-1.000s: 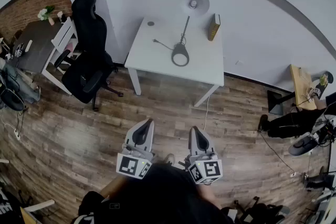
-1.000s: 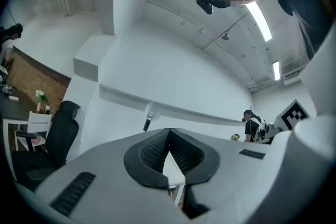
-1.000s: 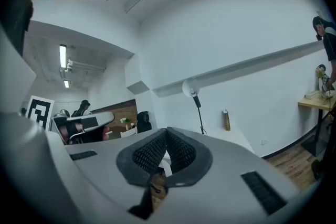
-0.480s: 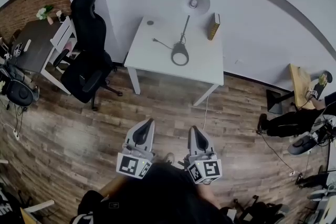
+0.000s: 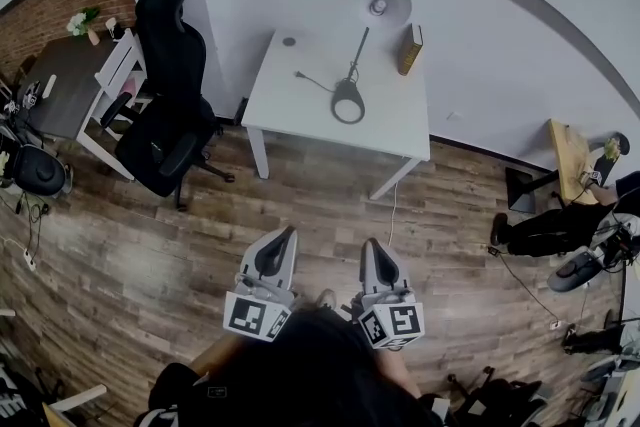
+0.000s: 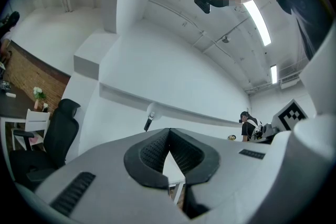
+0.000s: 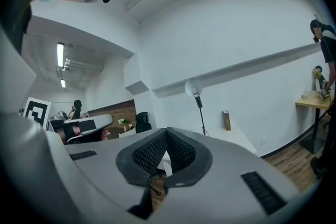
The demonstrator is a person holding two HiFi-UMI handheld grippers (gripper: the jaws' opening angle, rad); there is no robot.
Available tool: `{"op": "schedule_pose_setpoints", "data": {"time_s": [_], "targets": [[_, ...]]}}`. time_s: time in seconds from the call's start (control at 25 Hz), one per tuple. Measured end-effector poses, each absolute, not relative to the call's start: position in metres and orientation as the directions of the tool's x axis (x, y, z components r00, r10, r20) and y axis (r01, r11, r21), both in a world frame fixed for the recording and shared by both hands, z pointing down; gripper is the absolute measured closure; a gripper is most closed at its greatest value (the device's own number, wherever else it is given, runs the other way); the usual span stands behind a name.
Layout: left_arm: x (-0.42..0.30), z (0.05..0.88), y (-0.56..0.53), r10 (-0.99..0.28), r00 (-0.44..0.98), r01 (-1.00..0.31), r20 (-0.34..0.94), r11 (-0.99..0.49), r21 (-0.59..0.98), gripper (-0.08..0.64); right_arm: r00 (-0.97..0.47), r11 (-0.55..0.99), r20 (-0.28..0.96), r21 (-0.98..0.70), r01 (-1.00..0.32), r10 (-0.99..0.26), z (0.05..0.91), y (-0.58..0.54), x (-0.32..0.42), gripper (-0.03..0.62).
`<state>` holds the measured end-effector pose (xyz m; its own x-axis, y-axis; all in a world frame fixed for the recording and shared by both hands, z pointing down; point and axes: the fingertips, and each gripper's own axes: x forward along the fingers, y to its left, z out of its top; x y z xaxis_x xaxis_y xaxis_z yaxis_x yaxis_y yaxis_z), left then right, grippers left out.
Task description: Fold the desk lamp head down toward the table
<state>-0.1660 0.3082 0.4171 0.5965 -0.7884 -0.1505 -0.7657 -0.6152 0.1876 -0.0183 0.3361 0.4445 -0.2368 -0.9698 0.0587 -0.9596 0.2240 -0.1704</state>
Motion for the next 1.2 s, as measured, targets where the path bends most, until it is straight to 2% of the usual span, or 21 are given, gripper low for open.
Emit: {"op": "schedule_pose_setpoints", "data": {"time_s": [0.56,1.2], "targets": [[-0.209,0.437,0.290,-0.763,0.632,-0.734,-0.136,-0.645,0.213,0.535,-0.199,0.188,0.063,-0.142,-0.972,-0.978,0.450,0.311,-0.063,0.584],[-0.159,0.436,0.169,-0.784,0.605,-0.759,-0.137,-0.620,0.198,0.535,-0.243,0.233,0.055,-0.147,-0.961,-0.968,0.455,0.184,-0.017,0.584]]}}
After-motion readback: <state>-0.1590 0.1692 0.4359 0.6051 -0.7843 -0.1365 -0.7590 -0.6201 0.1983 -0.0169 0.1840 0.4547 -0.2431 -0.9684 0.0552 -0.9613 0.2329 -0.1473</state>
